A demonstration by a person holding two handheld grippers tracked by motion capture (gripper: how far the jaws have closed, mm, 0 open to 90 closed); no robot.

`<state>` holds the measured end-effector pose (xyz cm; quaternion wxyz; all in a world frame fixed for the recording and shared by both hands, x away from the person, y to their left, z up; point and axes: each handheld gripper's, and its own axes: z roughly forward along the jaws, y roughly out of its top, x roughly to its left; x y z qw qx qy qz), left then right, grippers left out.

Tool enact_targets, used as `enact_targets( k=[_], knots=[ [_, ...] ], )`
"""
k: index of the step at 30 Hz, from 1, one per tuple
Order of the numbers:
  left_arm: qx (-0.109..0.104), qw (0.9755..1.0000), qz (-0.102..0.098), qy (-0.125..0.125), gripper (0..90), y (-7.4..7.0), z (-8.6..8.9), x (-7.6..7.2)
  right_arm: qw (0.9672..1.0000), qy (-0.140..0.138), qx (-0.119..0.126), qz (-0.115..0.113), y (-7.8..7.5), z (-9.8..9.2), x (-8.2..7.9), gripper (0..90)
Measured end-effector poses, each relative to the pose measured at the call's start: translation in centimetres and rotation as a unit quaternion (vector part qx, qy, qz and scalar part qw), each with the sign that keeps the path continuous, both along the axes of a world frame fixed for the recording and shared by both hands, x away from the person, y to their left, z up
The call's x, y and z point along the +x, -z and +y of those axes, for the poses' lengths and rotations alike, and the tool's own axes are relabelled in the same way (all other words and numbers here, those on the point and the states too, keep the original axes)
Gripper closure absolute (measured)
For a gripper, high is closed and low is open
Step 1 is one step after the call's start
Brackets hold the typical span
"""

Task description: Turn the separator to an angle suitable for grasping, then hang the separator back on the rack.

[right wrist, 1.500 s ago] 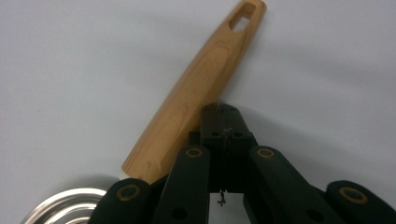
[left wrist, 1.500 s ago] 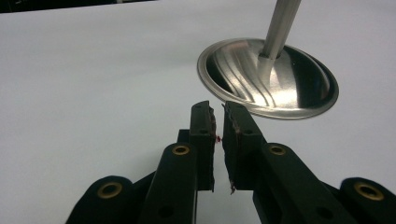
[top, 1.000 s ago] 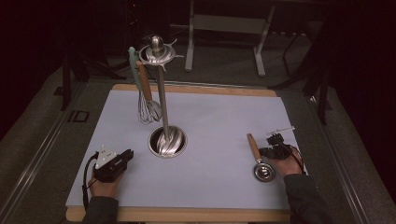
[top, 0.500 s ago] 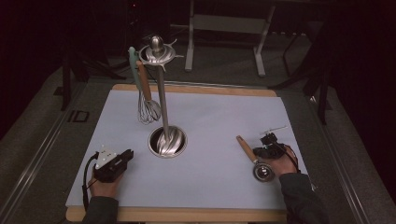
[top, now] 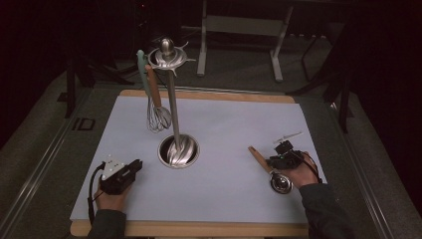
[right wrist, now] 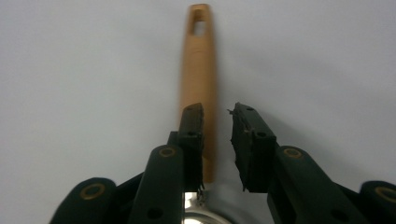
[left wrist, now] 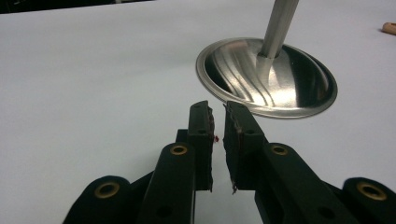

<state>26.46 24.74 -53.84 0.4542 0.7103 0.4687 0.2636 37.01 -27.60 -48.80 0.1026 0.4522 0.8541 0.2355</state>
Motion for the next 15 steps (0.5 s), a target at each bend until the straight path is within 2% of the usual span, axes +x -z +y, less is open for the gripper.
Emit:
enact_targets(
  k=[5,8,15],
  knots=[
    [0.001,1.0,0.001,-0.001,81.0,0.0,0.0,0.03,0.9999,-0.009,-0.001,0.014,-0.11,0.09,-0.32,72.5],
    [0.002,1.0,0.001,0.0,81.0,0.0,-0.01,0.03,0.9992,-0.008,0.003,0.038,0.09,-0.15,-0.31,71.7],
    [0.001,1.0,0.001,0.0,80.8,0.0,0.0,0.04,0.9984,-0.006,0.012,0.055,0.43,-0.43,-0.15,69.6]
  ],
)
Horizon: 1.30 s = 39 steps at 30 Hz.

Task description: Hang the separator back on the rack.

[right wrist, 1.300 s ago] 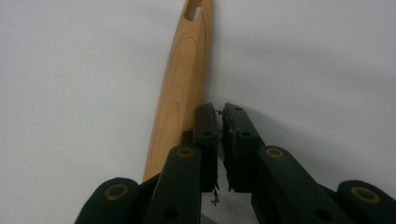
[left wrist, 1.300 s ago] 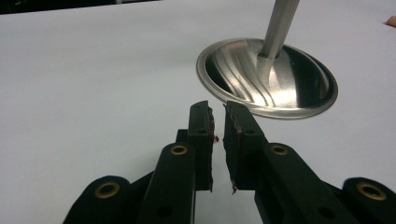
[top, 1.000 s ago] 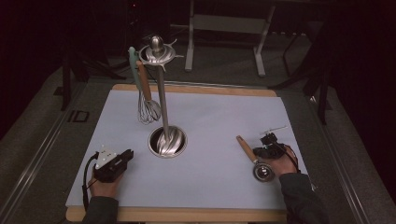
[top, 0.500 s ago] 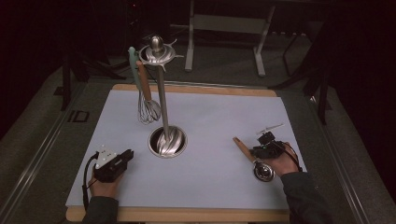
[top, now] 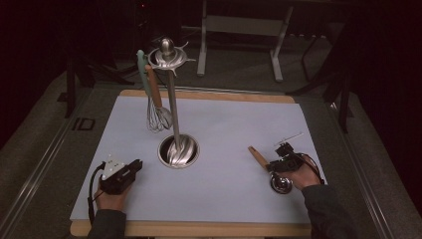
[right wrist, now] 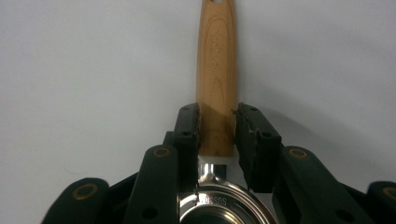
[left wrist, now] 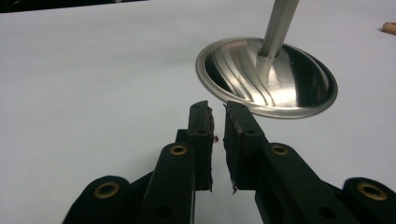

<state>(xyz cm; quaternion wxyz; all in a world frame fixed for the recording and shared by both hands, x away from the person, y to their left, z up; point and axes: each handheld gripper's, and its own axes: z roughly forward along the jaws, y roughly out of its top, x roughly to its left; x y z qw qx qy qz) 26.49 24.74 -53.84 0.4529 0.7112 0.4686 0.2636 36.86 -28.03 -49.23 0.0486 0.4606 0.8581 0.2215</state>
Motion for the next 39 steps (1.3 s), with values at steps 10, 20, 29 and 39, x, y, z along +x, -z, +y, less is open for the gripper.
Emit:
enact_targets(
  k=[10,20,29,39],
  knots=[
    [0.0,1.0,0.0,0.0,80.8,0.0,0.0,0.0,0.9992,0.011,0.013,0.037,1.1,-0.1,0.3,67.7],
    [0.001,1.0,0.0,0.0,80.6,0.0,0.0,0.0,0.9991,-0.001,0.011,0.042,0.7,0.5,0.2,69.6],
    [0.001,1.0,0.0,0.0,80.6,0.0,0.0,0.0,0.9979,-0.002,-0.015,0.063,0.8,1.3,0.5,68.3],
    [0.001,1.0,0.001,-0.001,80.6,0.0,0.0,0.0,0.997,-0.002,-0.014,0.076,0.5,1.6,0.6,69.8]
  ],
)
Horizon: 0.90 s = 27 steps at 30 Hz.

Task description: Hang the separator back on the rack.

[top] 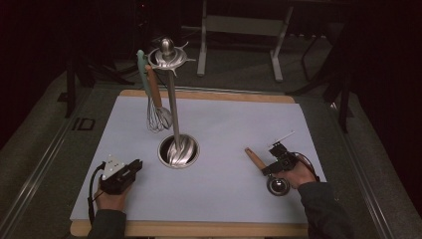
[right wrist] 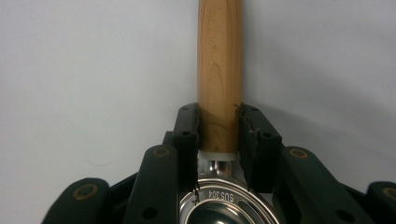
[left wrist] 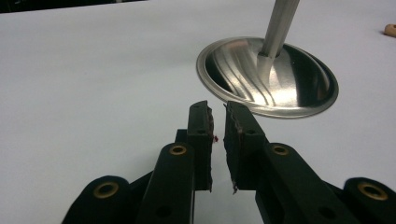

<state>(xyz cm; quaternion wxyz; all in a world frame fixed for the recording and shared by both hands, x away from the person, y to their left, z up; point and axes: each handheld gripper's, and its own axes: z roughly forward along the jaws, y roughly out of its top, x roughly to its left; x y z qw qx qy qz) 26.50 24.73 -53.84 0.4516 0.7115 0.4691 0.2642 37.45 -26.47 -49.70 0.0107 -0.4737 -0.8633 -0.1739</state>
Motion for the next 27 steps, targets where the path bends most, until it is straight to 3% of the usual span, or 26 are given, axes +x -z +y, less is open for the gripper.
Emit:
enact_targets(
  k=[7,15,19,20,27],
  knots=[
    [0.0,1.0,0.0,0.0,80.4,0.0,0.0,0.0,1.0,-0.002,-0.002,0.002,0.1,0.4,-0.2,69.9],
    [0.002,1.0,-0.001,0.0,80.3,0.0,-0.1,0.0,0.9995,-0.002,-0.031,-0.007,0.2,1.2,-0.4,69.2],
    [0.001,1.0,0.0,0.0,80.1,0.0,0.0,0.0,0.9996,0.001,-0.02,-0.019,-0.2,1.3,-0.6,70.6],
    [0.001,1.0,0.0,0.0,80.0,0.0,0.0,0.0,0.9998,0.001,-0.001,-0.02,-0.2,1.4,-0.5,70.7],
    [0.0,1.0,-0.001,0.0,80.1,0.0,0.0,0.0,0.9987,-0.001,0.03,-0.041,-0.8,2.3,-0.3,70.7]
  ],
)
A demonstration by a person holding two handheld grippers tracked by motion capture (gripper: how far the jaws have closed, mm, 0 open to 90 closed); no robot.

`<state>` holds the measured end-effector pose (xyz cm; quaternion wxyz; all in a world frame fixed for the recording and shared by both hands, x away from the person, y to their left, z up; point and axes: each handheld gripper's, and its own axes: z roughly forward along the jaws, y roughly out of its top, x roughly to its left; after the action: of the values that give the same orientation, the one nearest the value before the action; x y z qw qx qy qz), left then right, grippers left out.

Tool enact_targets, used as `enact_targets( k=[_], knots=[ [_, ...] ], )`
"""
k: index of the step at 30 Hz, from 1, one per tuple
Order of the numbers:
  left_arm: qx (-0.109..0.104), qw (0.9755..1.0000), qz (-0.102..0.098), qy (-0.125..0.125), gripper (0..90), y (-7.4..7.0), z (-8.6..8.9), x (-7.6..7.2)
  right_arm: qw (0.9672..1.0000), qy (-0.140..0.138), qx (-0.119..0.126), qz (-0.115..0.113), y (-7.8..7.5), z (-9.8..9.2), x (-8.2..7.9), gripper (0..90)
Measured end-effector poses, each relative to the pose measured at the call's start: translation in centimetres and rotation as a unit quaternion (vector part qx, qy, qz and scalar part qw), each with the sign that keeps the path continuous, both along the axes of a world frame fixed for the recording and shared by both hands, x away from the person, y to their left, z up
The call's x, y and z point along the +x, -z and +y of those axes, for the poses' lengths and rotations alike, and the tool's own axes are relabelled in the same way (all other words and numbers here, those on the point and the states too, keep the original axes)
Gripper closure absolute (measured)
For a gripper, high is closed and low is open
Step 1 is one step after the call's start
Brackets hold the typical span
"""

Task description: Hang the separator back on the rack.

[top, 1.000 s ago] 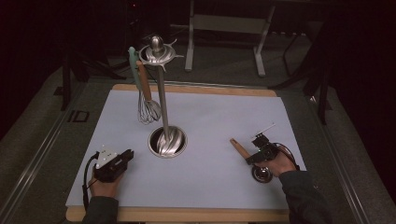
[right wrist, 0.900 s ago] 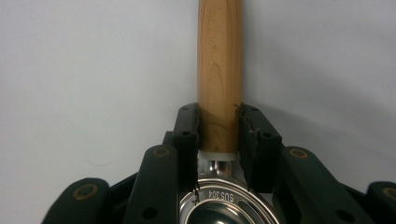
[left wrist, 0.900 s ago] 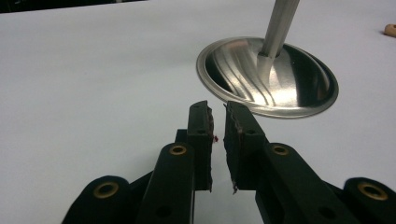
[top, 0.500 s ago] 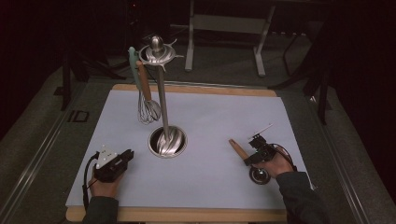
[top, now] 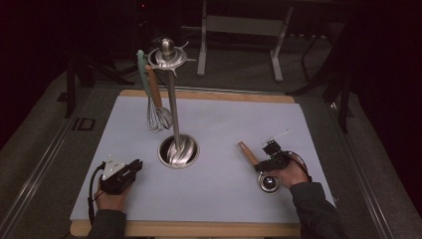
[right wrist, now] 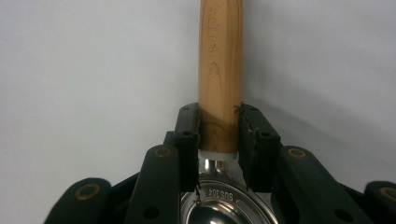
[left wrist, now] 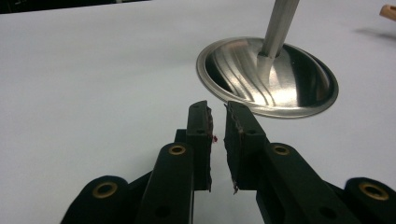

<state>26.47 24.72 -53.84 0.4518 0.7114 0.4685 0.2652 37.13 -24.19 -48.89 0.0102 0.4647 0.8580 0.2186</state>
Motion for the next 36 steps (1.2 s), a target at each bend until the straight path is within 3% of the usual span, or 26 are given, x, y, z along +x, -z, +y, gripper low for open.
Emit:
enact_targets(
  k=[2,6,9,10,11,20,30,33,34,35,36],
  knots=[
    [0.0,1.0,0.0,0.0,80.0,0.0,0.0,0.0,0.9998,-0.007,0.019,-0.006,-0.5,0.4,0.1,70.7],
    [0.0,1.0,0.0,0.0,80.0,0.0,0.0,0.0,0.9992,-0.008,0.03,-0.025,-1.1,0.9,0.1,70.7],
    [0.0,1.0,0.0,0.0,80.0,0.0,0.0,0.0,0.9975,-0.014,0.045,-0.053,-2.1,1.7,0.0,70.7],
    [0.0,1.0,0.0,0.0,80.0,0.0,0.0,0.0,0.9975,-0.014,0.045,-0.053,-2.1,1.7,0.0,70.7],
    [0.0,1.0,-0.001,0.0,80.0,0.0,0.0,0.0,0.996,-0.019,0.053,-0.07,-2.7,2.1,-0.1,70.7],
    [-0.002,1.0,0.0,-0.001,80.0,0.0,0.0,0.0,0.9916,-0.044,0.068,-0.101,-4.5,4.1,-0.5,70.8],
    [0.0,1.0,0.0,0.0,80.0,0.0,0.0,0.0,0.9844,-0.058,0.086,-0.142,-6.4,5.5,-1.0,70.8],
    [0.001,1.0,0.0,0.0,80.0,0.0,0.0,0.0,0.9802,-0.058,0.097,-0.162,-6.9,5.8,-1.2,70.8],
    [0.001,1.0,0.0,0.0,80.0,0.0,0.0,0.0,0.9802,-0.058,0.097,-0.162,-6.9,5.8,-1.2,70.8],
    [0.001,1.0,0.0,0.0,80.0,0.0,0.0,0.0,0.9779,-0.056,0.105,-0.172,-7.2,5.9,-1.2,70.9],
    [0.001,1.0,0.0,0.0,80.0,0.0,0.0,0.0,0.9779,-0.056,0.105,-0.172,-7.2,5.9,-1.2,70.9]
  ],
)
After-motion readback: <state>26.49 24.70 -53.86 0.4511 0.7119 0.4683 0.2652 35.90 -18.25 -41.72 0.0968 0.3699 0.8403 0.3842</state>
